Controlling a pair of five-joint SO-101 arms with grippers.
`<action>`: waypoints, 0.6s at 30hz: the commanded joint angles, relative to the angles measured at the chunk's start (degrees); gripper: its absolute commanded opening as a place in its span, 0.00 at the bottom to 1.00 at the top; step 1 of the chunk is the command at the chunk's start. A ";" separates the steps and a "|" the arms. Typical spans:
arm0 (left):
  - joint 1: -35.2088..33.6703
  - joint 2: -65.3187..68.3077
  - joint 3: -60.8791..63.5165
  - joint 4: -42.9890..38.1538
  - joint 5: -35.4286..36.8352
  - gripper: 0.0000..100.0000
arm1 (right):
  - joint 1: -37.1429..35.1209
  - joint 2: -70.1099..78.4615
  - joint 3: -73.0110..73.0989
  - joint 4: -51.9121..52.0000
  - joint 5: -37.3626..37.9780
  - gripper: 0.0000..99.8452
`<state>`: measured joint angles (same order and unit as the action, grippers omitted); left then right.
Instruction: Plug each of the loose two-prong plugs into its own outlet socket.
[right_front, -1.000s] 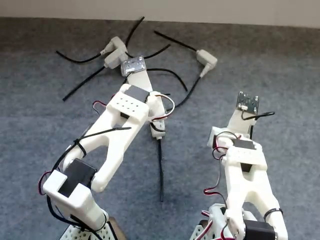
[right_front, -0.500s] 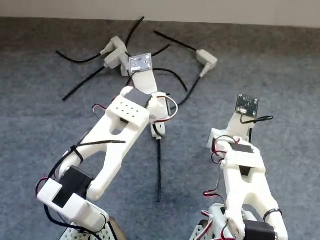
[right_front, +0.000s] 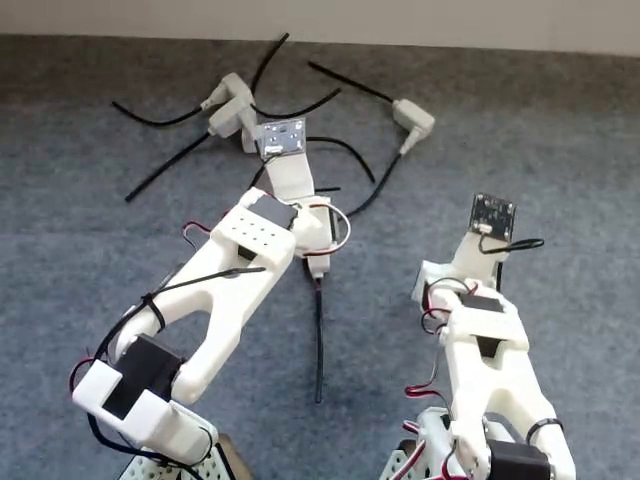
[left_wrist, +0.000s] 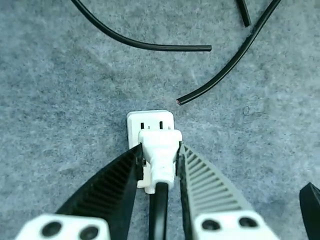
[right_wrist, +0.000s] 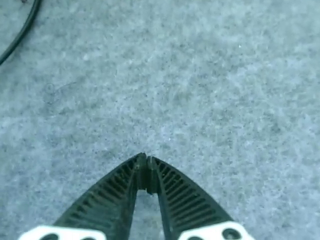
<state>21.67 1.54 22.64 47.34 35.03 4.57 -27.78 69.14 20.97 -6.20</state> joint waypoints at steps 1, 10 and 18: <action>-2.15 -2.77 -0.13 -0.88 -0.09 0.01 | 0.22 -1.54 0.04 -1.54 -0.35 0.01; -2.15 -2.59 -0.48 -0.79 0.00 0.01 | 0.22 -1.54 0.04 -1.89 -0.35 0.01; -2.33 -2.15 -0.31 -0.62 4.92 0.01 | 0.22 -1.54 0.04 -1.89 -0.35 0.01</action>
<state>19.65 1.54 22.64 47.25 37.49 4.48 -27.78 69.41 20.70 -6.20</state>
